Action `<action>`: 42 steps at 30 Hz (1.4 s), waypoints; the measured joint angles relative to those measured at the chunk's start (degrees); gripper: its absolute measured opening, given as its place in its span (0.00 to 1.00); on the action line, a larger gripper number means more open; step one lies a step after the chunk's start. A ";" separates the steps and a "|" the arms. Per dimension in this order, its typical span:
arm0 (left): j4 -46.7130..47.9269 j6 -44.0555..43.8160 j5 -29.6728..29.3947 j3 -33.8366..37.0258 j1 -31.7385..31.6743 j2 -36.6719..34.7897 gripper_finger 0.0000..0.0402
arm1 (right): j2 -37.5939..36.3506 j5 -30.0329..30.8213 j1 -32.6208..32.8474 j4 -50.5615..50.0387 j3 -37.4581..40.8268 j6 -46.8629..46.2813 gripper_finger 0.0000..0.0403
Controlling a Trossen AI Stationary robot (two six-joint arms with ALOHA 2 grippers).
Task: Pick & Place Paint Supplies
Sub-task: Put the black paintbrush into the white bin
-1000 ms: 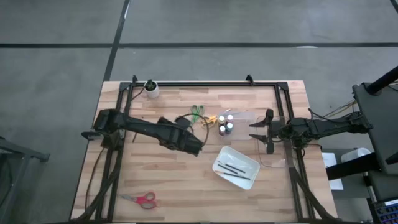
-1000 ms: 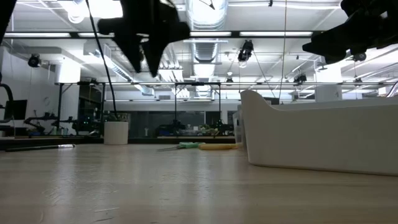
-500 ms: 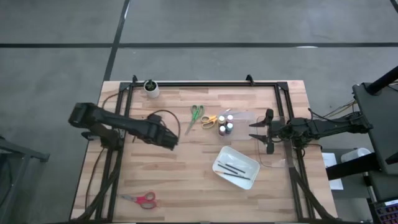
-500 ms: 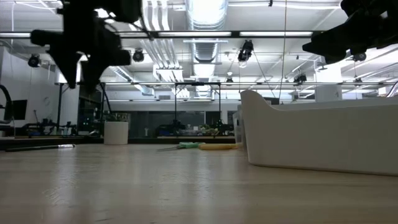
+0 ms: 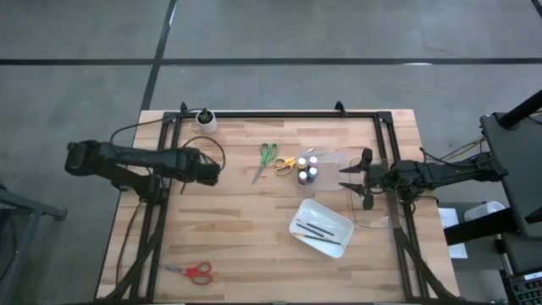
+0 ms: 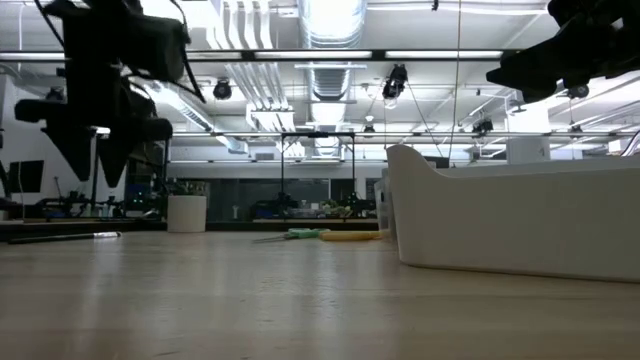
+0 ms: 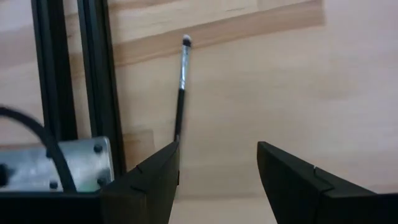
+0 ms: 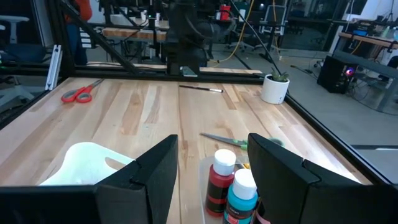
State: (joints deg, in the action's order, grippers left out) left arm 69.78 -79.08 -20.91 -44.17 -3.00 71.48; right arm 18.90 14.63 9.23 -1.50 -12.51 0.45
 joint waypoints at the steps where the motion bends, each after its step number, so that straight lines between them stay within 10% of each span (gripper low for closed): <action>1: -0.93 1.94 0.00 0.71 -1.74 -0.17 0.54 | 0.00 -0.01 0.01 0.00 0.00 0.00 0.48; 11: -7.88 18.95 1.11 3.89 -16.10 -0.01 0.54 | 0.00 -0.02 0.00 0.00 0.00 0.00 0.48; 42: -29.00 40.93 9.24 16.75 -32.25 -0.19 0.54 | 0.00 -0.02 0.02 0.00 -0.01 0.00 0.48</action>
State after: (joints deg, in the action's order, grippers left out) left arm 40.78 -38.14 -11.67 -27.42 -35.24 71.29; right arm 18.90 14.61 9.26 -1.50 -12.52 0.45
